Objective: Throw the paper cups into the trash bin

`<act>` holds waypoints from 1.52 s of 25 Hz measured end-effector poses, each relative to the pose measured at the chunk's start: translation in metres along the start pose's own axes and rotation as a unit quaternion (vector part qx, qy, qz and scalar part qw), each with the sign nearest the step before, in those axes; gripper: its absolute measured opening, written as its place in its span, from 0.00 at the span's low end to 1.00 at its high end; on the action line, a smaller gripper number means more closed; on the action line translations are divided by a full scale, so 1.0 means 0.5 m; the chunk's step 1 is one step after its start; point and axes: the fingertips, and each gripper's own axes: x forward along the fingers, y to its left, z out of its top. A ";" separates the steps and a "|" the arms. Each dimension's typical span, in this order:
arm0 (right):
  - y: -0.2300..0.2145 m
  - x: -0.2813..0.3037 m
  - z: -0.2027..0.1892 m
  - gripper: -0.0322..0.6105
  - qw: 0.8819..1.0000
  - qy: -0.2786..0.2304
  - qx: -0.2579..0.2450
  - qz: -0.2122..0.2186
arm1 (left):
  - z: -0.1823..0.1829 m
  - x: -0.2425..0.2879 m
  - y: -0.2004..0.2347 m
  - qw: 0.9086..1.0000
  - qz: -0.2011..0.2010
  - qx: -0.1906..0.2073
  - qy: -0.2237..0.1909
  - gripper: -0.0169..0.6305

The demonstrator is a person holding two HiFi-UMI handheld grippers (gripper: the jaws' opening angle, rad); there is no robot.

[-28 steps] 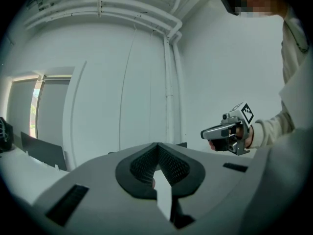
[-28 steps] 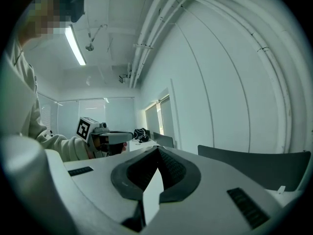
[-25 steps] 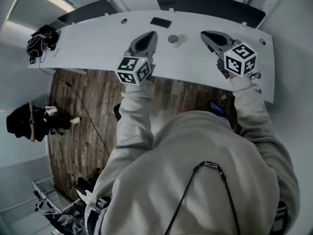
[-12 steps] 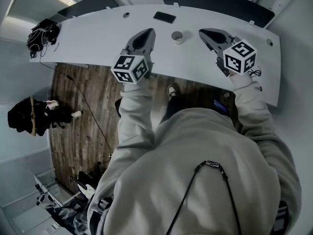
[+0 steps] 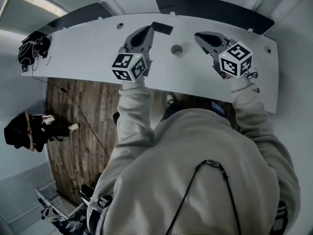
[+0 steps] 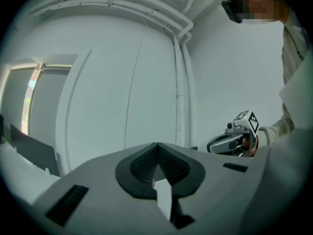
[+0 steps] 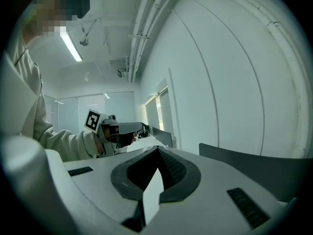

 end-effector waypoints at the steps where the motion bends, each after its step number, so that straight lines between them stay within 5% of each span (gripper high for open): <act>1: -0.017 0.015 -0.001 0.08 1.000 -0.001 0.002 0.000 | -0.002 0.017 0.015 1.000 -0.001 -0.001 -0.001 0.02; 7: -0.103 0.109 0.014 0.08 0.998 -0.020 0.026 -0.046 | -0.030 0.082 0.131 0.999 -0.003 0.035 0.038 0.02; 17: -0.280 0.200 0.078 0.08 0.992 -0.020 0.018 -0.123 | -0.039 0.237 0.248 0.997 -0.071 0.012 0.024 0.02; 22: -0.325 0.231 0.061 0.08 0.993 -0.010 0.036 -0.109 | -0.064 0.283 0.263 0.997 -0.058 0.028 0.053 0.02; 38: -0.324 0.278 0.069 0.08 0.997 -0.013 0.034 -0.068 | -0.039 0.263 0.267 0.998 -0.049 0.015 0.044 0.02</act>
